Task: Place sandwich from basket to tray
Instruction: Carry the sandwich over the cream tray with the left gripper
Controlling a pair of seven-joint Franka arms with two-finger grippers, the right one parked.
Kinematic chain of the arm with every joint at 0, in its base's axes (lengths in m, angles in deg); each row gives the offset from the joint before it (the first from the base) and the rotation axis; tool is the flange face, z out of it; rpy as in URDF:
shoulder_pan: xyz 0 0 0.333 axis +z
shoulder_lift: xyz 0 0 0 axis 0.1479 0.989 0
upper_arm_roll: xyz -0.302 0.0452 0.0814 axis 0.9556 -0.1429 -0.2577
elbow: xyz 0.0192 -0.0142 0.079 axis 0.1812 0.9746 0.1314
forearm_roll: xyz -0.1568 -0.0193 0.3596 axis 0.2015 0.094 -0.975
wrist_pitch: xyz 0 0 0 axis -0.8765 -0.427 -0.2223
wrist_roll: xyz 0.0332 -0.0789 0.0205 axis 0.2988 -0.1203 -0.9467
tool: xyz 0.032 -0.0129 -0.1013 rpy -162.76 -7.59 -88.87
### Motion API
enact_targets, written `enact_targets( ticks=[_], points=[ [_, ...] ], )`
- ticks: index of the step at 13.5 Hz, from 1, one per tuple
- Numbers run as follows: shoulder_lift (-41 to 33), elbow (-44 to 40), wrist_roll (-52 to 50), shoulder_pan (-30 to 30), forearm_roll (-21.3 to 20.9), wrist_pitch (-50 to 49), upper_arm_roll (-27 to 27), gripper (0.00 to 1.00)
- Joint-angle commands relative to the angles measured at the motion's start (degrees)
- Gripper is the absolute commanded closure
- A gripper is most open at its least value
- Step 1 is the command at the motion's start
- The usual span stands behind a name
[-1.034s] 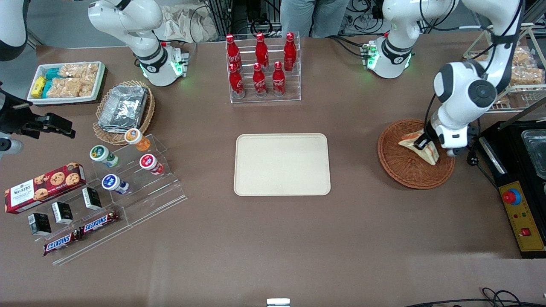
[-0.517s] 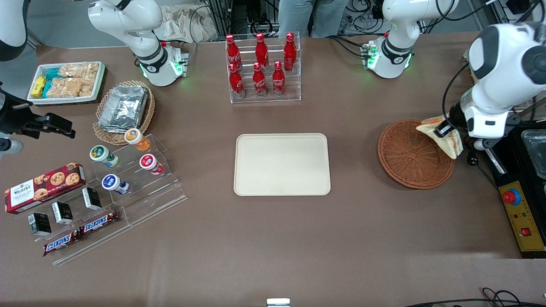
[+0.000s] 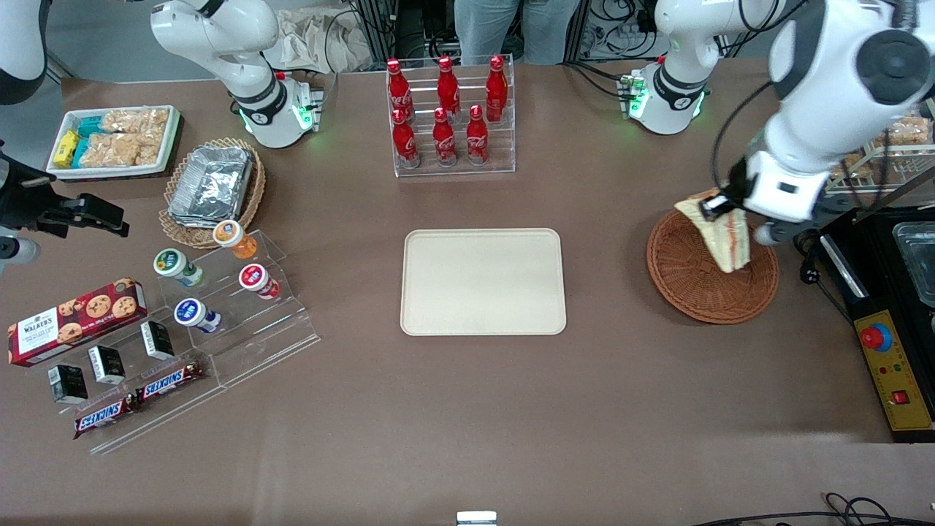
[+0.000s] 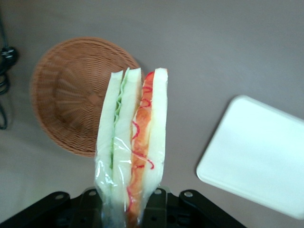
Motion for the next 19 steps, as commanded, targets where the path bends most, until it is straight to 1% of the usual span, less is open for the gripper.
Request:
enact_targets(
  ticks=[1,2,4,6,8,11,13,14,15,19],
  points=[
    [1.3,-3.3,1.2,0.3,1.4,-1.7,6.1,1.0],
    [1.9,-3.5,0.7,-0.1,3.1,-1.1,8.7,1.0],
    [3.6,-3.7,-0.5,-0.2,3.5,1.9,12.8,1.0],
    [6.0,-3.5,-0.7,-0.3,2.7,6.0,16.9,1.0],
    [9.6,-3.3,-0.7,-0.5,0.4,7.9,19.9,1.0],
    [17.0,-3.5,0.3,-1.2,-3.7,10.9,20.5,1.0],
    [22.2,-3.1,-1.0,-3.8,-8.5,14.8,20.5,1.0],
    [25.2,-3.1,-2.8,-4.1,-10.2,16.5,20.4,1.0],
    [28.0,-3.1,-4.5,-4.1,-11.6,18.4,20.4,1.0],
    [34.8,-2.2,-5.7,-4.2,-16.0,23.2,19.9,1.0]
  ],
)
